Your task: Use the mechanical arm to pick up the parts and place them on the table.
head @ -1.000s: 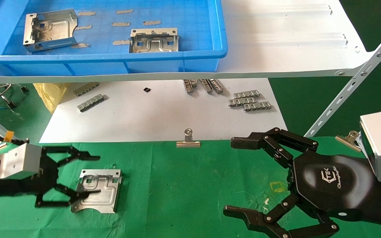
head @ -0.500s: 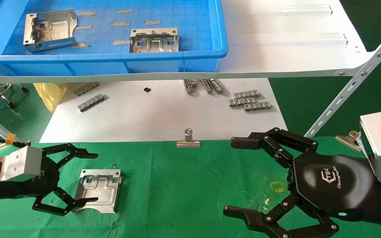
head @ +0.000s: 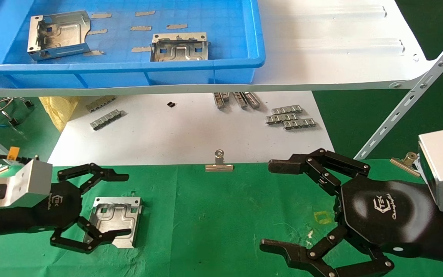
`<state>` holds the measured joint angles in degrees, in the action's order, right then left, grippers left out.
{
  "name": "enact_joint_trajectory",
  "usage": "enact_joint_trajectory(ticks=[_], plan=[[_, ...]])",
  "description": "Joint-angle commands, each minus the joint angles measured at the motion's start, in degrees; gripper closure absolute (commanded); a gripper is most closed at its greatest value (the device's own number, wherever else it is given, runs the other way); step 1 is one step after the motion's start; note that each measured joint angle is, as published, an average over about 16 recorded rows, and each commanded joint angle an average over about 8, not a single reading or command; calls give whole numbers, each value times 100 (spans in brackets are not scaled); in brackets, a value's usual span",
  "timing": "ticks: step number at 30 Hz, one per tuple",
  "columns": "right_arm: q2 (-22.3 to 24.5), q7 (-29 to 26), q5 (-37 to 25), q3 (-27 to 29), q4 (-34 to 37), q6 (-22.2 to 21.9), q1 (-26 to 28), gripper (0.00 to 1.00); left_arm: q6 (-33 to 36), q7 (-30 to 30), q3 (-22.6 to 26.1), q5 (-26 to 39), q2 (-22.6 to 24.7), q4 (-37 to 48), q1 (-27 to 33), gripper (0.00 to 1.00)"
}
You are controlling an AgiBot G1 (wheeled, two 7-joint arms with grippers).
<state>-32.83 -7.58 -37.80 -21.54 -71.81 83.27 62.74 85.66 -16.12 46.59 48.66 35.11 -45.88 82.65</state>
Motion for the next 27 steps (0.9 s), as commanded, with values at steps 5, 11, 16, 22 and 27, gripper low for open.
enact_joint_trajectory(ticks=[5,11,16,22,27], plan=[[0,0,0,0,0,0,0,0,0,357,-406,-90,-1,-368,-280,0],[0,0,0,0,0,0,0,0,1,713,-811,-180,-2,-735,-559,0],[0,0,0,0,0,0,0,0,1,1008,-1147,-255,-3,-1040,-791,0],[0,0,0,-1,0,0,0,0,2,1366,-1554,-346,-4,-1408,-1072,0],[0,0,0,-1,0,0,0,0,2,1663,-1892,-421,-5,-1714,-1305,0]])
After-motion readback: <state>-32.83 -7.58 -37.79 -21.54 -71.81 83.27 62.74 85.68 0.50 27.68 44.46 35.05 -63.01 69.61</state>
